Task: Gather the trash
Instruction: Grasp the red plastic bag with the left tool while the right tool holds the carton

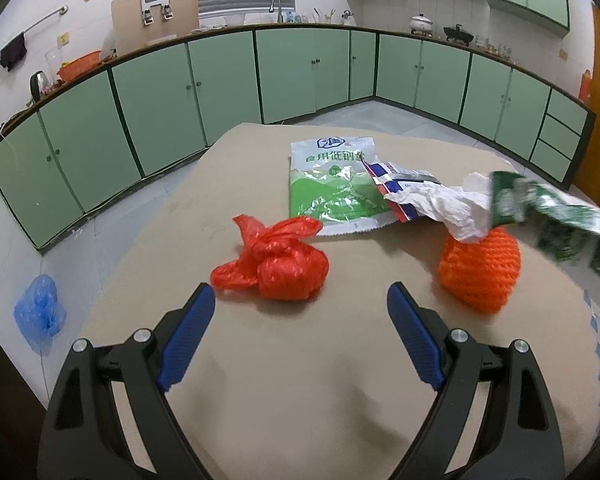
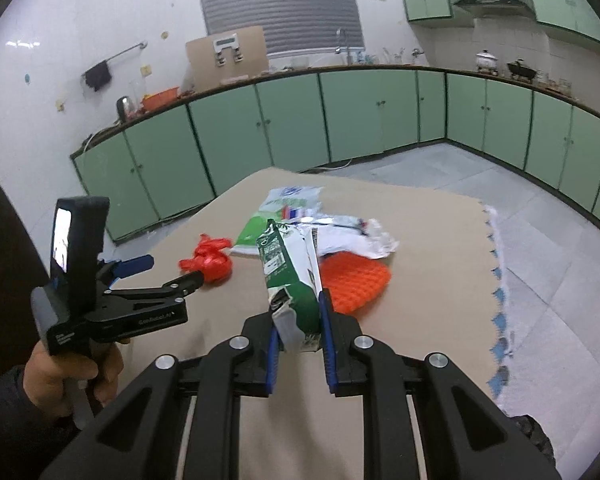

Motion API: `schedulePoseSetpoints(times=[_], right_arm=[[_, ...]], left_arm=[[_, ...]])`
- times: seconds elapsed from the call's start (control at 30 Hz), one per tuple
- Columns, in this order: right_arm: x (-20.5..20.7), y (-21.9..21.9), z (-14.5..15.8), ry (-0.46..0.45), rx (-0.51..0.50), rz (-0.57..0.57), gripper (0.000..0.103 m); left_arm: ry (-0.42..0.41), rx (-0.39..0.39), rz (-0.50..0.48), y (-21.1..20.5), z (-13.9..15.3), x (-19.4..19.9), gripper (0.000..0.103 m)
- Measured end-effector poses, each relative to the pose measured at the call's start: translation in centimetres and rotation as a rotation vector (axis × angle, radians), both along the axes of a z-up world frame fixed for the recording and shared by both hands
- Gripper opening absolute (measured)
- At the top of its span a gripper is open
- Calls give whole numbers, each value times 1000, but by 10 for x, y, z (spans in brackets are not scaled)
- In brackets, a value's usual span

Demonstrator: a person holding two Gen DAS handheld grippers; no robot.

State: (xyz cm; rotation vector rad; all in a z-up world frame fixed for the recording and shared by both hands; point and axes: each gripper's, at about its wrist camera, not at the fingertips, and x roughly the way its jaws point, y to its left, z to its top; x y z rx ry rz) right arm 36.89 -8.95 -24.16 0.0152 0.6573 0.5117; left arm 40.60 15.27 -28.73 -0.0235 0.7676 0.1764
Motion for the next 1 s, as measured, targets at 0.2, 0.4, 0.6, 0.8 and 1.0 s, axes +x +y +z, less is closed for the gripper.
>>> schedulePoseSetpoints(times=[0.2, 0.4, 0.6, 0.8, 1.0], right_arm=[[14, -18, -6, 3, 10, -44, 18], [24, -22, -14, 13, 13, -51, 18], [20, -23, -18, 20, 21, -52, 18], [18, -22, -14, 18, 21, -51, 18], [18, -22, -12, 17, 15, -56, 18]], left_arm=[[19, 17, 26, 2, -12, 30, 85], [86, 8, 54, 10, -31, 48, 41], [41, 15, 29, 3, -24, 27, 28], [14, -5, 12, -3, -16, 9, 26], [7, -15, 5, -7, -11, 2, 25]])
